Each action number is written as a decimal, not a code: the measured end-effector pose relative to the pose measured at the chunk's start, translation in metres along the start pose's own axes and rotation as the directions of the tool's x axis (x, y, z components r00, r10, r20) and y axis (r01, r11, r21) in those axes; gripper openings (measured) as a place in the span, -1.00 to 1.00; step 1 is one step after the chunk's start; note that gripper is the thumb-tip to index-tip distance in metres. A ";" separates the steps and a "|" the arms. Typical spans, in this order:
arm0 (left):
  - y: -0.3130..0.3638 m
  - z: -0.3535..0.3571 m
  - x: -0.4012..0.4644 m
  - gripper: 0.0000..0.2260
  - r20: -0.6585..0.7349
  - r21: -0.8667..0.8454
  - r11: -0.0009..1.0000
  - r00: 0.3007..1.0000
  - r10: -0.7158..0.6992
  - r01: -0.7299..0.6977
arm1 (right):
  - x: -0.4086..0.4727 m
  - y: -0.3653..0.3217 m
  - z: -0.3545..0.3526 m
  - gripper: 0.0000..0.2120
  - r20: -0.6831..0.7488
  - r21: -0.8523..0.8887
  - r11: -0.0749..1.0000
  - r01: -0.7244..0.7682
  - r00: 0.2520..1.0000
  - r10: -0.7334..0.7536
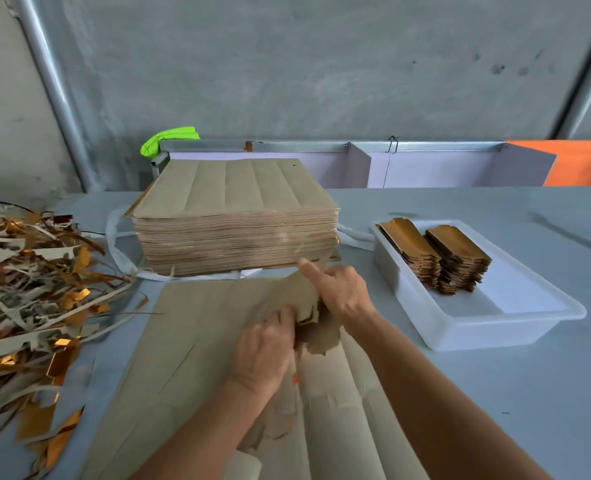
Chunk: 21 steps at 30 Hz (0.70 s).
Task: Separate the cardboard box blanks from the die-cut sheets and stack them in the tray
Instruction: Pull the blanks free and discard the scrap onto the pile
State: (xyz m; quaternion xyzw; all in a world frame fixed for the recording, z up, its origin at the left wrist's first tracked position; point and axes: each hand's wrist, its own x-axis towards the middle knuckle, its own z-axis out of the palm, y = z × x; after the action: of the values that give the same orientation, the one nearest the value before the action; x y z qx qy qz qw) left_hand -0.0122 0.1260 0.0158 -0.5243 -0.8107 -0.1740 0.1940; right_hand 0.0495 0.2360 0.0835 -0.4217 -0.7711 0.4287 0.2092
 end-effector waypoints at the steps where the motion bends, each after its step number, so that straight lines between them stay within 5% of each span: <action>1: 0.003 0.000 -0.001 -0.72 -0.008 0.011 1.000 1.000 0.005 -0.005 | 0.002 -0.001 0.004 -0.69 -0.006 -0.035 0.999 -0.025 1.000 0.024; 3: 0.001 0.007 -0.005 -0.74 0.026 0.014 1.000 0.999 -0.025 0.025 | 0.004 0.002 0.006 -0.81 0.004 -0.153 0.988 -0.036 0.999 0.037; 6: -0.010 0.020 -0.007 -0.90 0.136 -0.010 0.987 0.978 -0.156 0.159 | 0.005 0.008 -0.004 -0.72 0.053 -0.326 0.944 0.051 0.998 -0.035; 9: -0.030 0.027 -0.008 -0.76 0.216 -0.062 0.945 0.929 -0.300 0.320 | 0.006 0.011 -0.026 -0.72 0.054 -0.536 0.833 0.133 0.991 -0.124; 13: -0.053 0.013 0.002 -0.81 0.346 -0.387 0.674 0.776 -0.527 0.630 | 0.011 0.027 -0.052 -0.71 0.090 -0.677 0.707 0.206 0.976 -0.198; 16: -0.056 -0.010 0.016 -0.20 0.602 -0.240 0.793 0.726 -0.331 0.560 | 0.009 0.031 -0.051 -0.71 0.180 -0.705 0.637 0.312 0.947 -0.266; 18: -0.045 -0.029 0.031 0.12 0.428 -0.255 0.858 0.848 -0.313 0.445 | 0.004 0.030 -0.044 -0.70 0.228 -0.678 0.616 0.402 0.911 -0.344; 19: -0.038 -0.036 0.038 0.17 0.221 -0.300 0.887 0.930 -0.292 0.350 | 0.000 0.028 -0.039 -0.72 0.252 -0.675 0.590 0.443 0.890 -0.380; 21: -0.027 -0.042 0.052 0.10 -0.116 -0.213 0.974 0.988 -0.103 0.077 | -0.005 0.025 -0.029 -0.73 0.311 -0.682 0.501 0.533 0.831 -0.461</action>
State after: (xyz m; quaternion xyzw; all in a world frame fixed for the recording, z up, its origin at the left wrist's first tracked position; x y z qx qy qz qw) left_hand -0.0514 0.1357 0.0756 -0.4923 -0.7971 -0.2993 0.1808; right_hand 0.0840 0.2523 0.0791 -0.2099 -0.9727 0.0143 0.0979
